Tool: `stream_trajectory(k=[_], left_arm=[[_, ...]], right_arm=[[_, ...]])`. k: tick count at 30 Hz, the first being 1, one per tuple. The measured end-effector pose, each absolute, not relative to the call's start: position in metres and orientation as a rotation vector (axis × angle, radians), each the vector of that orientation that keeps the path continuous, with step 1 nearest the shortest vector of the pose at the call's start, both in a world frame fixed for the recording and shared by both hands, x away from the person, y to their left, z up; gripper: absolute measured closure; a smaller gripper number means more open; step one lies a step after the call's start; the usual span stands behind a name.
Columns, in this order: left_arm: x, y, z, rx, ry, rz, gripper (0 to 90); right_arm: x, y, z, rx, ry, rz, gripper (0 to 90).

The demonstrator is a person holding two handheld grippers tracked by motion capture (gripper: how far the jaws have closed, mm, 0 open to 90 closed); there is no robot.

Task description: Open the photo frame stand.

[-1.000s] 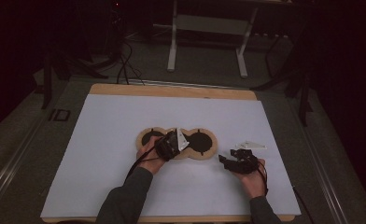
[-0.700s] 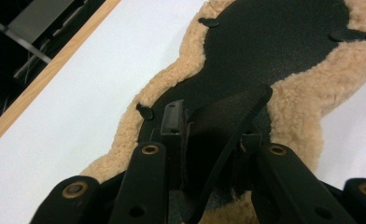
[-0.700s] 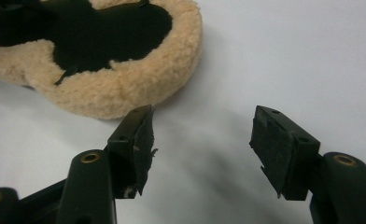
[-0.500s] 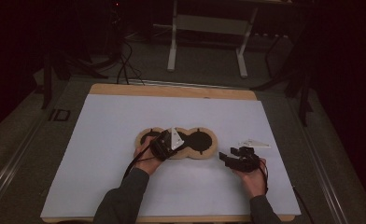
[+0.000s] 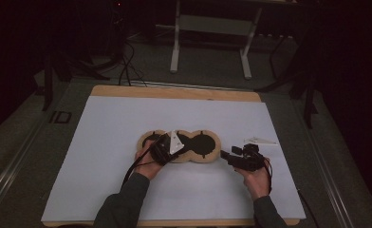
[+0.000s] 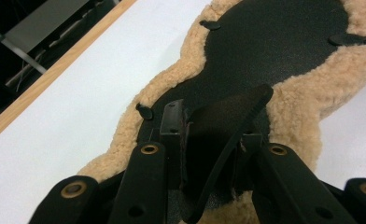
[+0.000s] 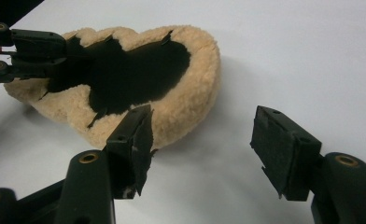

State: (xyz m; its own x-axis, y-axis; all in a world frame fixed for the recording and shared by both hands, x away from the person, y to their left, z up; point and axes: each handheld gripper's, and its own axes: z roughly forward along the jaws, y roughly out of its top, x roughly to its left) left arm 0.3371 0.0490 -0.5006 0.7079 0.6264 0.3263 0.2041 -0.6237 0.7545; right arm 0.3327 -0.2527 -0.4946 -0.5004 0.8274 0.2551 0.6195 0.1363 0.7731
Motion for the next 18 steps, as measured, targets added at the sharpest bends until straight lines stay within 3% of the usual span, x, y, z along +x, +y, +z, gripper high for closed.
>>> stream_trajectory(k=[18], left_arm=[[0.332,0.061,-0.499,2.126,0.637,0.729,72.6]], right_arm=[[0.355,-0.227,-0.476,1.463,2.24,1.31,36.6]])
